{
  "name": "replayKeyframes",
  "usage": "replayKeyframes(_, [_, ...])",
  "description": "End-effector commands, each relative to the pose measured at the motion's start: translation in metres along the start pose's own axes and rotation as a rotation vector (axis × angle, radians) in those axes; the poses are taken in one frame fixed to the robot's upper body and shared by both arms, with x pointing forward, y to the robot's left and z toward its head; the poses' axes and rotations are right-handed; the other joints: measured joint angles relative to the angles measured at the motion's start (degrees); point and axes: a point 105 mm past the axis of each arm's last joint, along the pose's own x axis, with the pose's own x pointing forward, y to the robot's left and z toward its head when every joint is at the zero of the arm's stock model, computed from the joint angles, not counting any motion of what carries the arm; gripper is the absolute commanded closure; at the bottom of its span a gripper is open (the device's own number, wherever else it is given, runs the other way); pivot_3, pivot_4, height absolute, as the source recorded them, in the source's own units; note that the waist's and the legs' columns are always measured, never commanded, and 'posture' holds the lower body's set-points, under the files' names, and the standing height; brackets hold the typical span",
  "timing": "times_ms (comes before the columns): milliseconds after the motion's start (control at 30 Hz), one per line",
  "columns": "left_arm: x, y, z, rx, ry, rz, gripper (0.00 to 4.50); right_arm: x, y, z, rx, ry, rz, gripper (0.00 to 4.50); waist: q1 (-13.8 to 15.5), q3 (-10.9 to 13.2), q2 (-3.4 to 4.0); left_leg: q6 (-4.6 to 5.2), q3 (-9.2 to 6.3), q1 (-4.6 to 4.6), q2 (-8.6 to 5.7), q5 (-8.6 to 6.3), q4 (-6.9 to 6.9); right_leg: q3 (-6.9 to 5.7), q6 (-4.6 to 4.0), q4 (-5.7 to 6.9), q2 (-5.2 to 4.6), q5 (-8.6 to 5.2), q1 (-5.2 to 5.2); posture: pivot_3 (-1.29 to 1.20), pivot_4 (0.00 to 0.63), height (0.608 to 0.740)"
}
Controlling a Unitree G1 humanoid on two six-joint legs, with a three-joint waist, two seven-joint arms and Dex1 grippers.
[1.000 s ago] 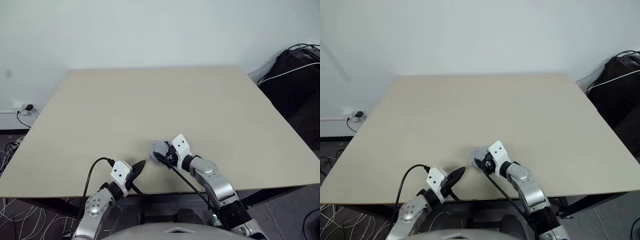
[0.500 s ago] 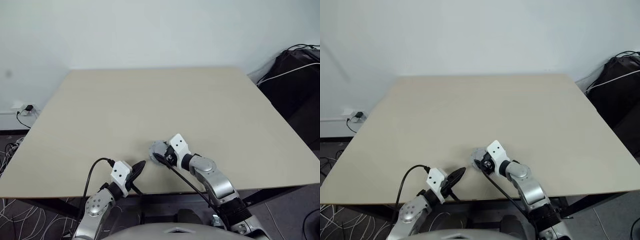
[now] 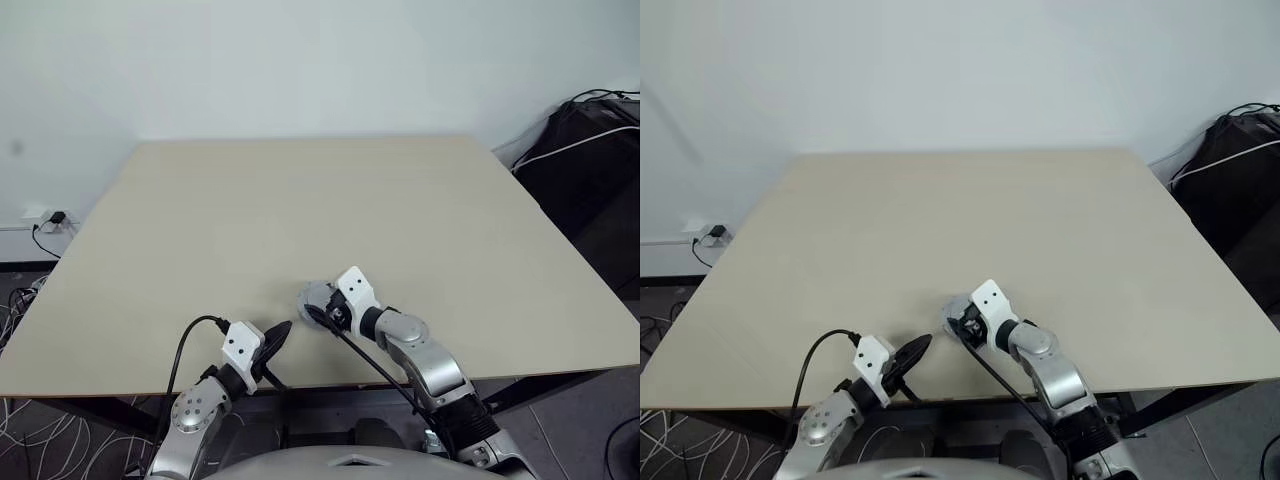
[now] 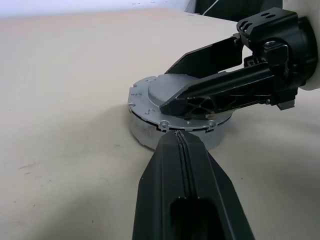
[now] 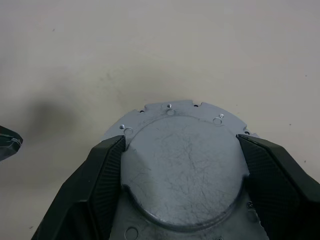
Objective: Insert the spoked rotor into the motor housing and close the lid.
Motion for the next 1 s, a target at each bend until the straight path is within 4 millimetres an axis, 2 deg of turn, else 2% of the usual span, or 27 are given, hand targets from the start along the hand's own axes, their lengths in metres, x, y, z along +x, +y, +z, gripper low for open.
replayKeyframes(33, [0.003, 0.000, 0.011, 0.017, -0.045, -0.002, 4.50, 0.001, -0.007, 0.000, -0.030, 0.043, -0.038, 1.26, 0.0, 0.0, 0.02, 0.00, 0.00, 0.00, 0.00, 0.00, 0.00, 0.00, 0.00, 0.00, 0.00, 0.00, 0.00, 0.00, 0.000, 0.740])
replayKeyframes(1000, [0.004, 0.002, 0.014, 0.019, -0.051, 0.013, 4.50, -0.001, -0.003, -0.021, -0.063, 0.151, 0.020, 1.26, 0.0, -0.2, 0.07, 0.00, -0.02, 0.02, 0.00, 0.00, -0.01, -0.01, -0.02, -0.03, -0.03, -0.01, 0.02, 0.00, 0.000, 0.740])
